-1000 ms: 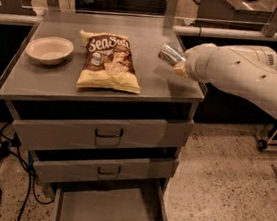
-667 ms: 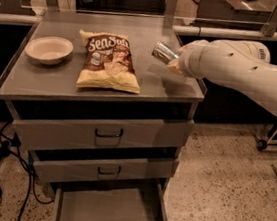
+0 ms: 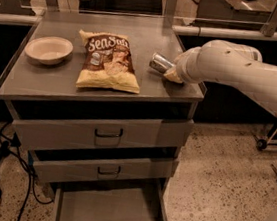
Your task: Pick redbull can from bottom drawer and place on counter
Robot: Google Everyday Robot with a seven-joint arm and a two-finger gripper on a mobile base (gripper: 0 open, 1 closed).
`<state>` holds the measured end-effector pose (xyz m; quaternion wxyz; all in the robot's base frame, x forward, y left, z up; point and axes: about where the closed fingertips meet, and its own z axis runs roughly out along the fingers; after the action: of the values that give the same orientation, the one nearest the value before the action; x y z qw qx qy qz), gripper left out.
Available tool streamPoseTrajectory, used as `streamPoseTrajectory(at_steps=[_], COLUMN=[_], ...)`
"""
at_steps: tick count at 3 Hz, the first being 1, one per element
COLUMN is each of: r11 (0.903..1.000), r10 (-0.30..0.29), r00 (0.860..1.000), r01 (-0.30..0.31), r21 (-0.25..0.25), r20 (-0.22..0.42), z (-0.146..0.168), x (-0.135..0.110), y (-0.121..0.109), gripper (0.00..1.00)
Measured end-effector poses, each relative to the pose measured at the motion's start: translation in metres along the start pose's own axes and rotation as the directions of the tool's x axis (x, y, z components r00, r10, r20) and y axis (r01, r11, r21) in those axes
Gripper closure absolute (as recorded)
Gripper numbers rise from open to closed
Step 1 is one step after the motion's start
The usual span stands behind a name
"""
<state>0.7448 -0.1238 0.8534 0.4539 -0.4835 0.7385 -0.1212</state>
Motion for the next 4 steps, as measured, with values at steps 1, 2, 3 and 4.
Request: streamPoseTrajectory(at_steps=[1,2,3,4], r11=[0.9992,0.9991,0.9991,0.9991], r10=[-0.011,-0.013,-0.013,-0.013], r00=[1.0,1.0,1.0,1.0], r01=[0.011,0.012,0.012,0.012], r21=[-0.039,-0.04,-0.04,-0.04], r20=[-0.008,-0.008,-0.008,-0.008], z=[0.009,0.0092,0.0092,0.0092], x=[0.0064,0.0066,0.0066,0.0065], y=[0.008,0.0082,0.0083,0.0083], gripper=[1.0,0.81,0.58,0.34])
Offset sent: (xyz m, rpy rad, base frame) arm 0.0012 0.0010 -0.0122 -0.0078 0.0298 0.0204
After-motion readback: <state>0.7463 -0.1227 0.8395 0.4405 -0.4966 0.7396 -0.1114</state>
